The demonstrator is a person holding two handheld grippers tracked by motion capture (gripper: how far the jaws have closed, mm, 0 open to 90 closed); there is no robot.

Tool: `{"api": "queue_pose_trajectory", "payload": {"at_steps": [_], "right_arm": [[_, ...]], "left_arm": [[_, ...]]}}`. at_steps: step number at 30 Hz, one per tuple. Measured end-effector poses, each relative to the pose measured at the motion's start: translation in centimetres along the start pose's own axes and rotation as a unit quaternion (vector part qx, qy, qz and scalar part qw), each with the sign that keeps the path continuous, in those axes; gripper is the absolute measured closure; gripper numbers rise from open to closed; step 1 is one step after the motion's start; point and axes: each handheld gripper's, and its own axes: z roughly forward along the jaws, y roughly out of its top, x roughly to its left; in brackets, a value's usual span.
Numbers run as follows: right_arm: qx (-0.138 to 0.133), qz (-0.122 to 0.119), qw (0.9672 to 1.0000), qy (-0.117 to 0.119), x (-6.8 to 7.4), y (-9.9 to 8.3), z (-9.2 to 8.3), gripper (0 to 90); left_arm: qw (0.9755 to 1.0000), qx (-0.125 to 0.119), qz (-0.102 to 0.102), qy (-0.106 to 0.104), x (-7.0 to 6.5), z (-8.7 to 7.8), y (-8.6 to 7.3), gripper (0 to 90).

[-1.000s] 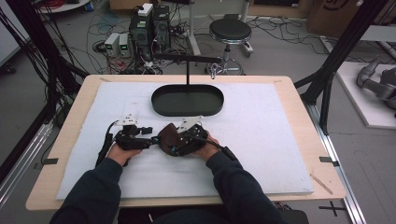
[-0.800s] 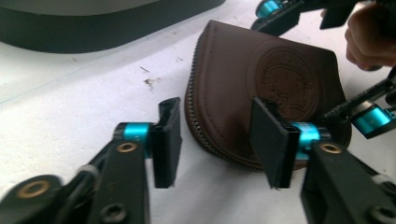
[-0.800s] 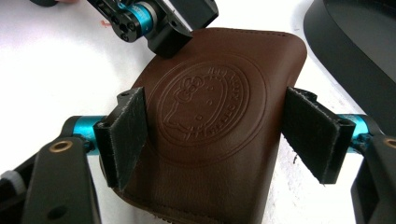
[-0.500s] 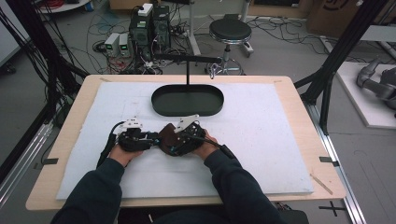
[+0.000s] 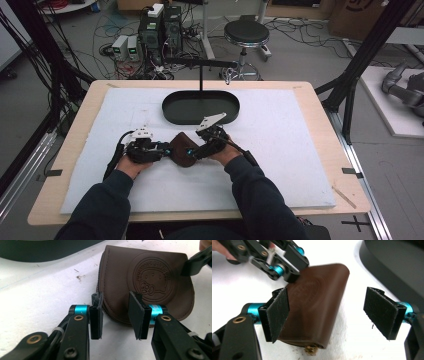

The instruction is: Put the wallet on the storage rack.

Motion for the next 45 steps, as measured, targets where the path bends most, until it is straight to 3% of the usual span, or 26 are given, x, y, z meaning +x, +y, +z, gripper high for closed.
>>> {"api": "queue_pose_trajectory", "payload": {"at_steps": [5, 9, 20, 25, 28, 31, 34, 36, 40, 45], "right_arm": [[0.01, 0.021, 0.9993, 0.031, 0.4, -0.1, 1.7, 20.5], [0.027, 0.036, 0.9982, 0.04, 0.2, -0.3, 2.9, 19.0], [0.045, 0.05, 0.9962, 0.055, 0.2, -0.3, 3.5, 20.8], [0.052, 0.058, 0.9953, 0.056, 0.1, -0.1, 3.3, 24.2], [0.052, 0.068, 0.9945, 0.059, 0.0, -0.1, 3.2, 26.6], [0.052, 0.069, 0.9946, 0.058, 0.0, 0.0, 3.1, 27.9], [0.046, 0.062, 0.9955, 0.055, 0.2, 0.2, 2.9, 33.6], [0.039, 0.057, 0.996, 0.057, 0.2, 0.4, 2.6, 37.1], [0.028, 0.055, 0.9963, 0.06, 0.4, 0.7, 2.3, 44.6], [0.016, 0.062, 0.9939, 0.09, 0.5, 1.6, 1.5, 57.8]], "left_arm": [[1.0, 0.0, 0.0, 0.0, 0.0, 0.0, 0.0, 64.6], [1.0, 0.0, 0.0, 0.001, 0.0, 0.0, 0.0, 64.8], [1.0, -0.003, 0.0, 0.004, 0.0, -0.1, 0.0, 63.4], [0.9995, -0.012, -0.019, 0.023, 0.6, -0.8, -0.2, 41.2], [0.9967, -0.057, -0.039, 0.042, 1.2, -2.0, -0.1, 35.3], [0.9908, -0.107, -0.048, 0.067, 1.7, -3.3, 0.1, 30.5], [0.9857, -0.138, -0.044, 0.087, 2.0, -4.3, 0.2, 27.4], [0.9837, -0.146, -0.043, 0.095, 2.1, -4.7, 0.1, 26.9], [0.9829, -0.147, -0.043, 0.101, 2.2, -4.9, 0.1, 26.9], [0.9821, -0.153, -0.035, 0.104, 2.2, -5.0, 0.1, 26.9]]}}
